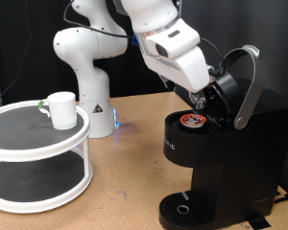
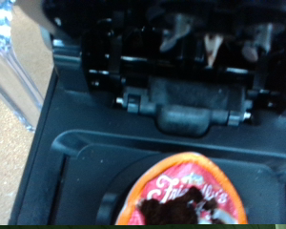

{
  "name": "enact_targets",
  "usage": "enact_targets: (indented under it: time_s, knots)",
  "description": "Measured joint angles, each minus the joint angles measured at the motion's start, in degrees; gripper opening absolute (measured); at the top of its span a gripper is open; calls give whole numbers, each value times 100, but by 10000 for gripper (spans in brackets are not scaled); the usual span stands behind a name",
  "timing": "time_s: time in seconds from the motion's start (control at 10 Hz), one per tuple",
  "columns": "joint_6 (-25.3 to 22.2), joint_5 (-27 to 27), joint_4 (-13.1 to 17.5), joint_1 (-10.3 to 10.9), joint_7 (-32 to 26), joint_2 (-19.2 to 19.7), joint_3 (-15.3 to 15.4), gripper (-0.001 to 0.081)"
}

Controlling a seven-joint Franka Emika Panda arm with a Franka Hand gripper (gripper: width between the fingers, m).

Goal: Make a cup of coffee with the keurig machine

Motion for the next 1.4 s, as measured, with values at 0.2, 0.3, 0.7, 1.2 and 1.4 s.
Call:
enact_targets:
  time_s: [0.2,0.3,0.7,1.2,1.4]
  knots:
    - [-181,295,14,-23,-248,-99,-160,805]
    - [-288,406,39,-39,-297,-170,-252,805]
    - [-426,881,195,-85,-309,-362,-445,805]
    - [-714,1367,612,-32,-187,-363,-379,805]
    - [-814,1364,660,-36,-187,-359,-391,805]
